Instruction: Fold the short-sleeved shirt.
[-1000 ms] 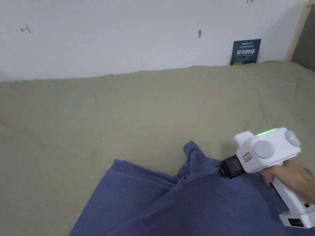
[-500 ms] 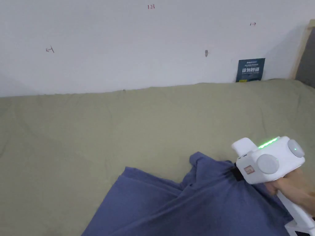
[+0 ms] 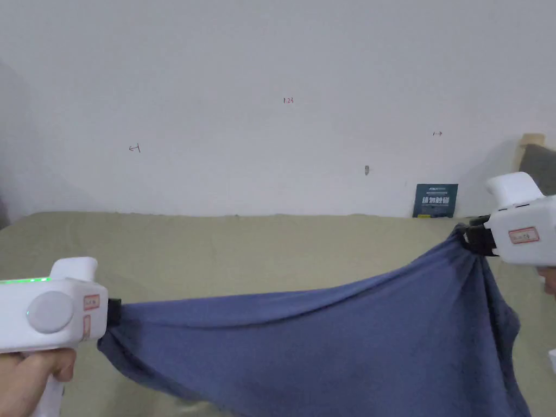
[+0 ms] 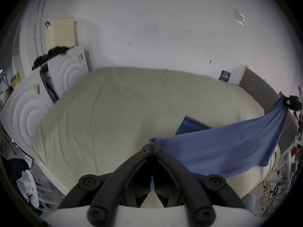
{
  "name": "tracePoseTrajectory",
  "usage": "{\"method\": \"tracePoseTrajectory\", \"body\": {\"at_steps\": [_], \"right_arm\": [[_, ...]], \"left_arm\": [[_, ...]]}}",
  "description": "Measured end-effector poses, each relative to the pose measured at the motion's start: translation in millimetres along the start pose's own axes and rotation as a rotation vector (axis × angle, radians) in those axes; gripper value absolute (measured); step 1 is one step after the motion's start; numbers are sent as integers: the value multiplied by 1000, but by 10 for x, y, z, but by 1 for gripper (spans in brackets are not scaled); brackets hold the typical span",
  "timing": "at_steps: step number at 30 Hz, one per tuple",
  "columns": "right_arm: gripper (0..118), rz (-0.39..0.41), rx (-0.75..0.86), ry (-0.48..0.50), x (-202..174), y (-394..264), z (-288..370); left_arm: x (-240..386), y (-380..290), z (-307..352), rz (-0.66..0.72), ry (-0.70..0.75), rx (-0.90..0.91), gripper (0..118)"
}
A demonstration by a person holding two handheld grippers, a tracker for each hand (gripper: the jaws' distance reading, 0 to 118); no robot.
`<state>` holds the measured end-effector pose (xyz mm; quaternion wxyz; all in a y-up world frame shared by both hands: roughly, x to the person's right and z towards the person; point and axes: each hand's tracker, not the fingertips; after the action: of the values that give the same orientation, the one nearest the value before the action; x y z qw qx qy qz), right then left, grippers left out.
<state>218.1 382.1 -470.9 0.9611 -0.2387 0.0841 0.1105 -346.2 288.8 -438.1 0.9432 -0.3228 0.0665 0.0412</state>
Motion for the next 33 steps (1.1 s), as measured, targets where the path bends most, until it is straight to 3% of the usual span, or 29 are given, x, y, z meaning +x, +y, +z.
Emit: {"method": "tracePoseTrajectory", "body": {"at_steps": [5,16,23,33], "right_arm": [[3,-62,110,-57,242,336,558],[3,-142,222,-133,450,952,937],[3,-160,237,-142,505,1255,826],[3,-130,215,-140,546,1635,288]], "left_arm": [[140,661,449,50,-1,107,0],[420,1688,1127,-13,56,281,0],[458,1955,1238,-5,76,299,0],[477,2303,890,-29,153,298,0]]}}
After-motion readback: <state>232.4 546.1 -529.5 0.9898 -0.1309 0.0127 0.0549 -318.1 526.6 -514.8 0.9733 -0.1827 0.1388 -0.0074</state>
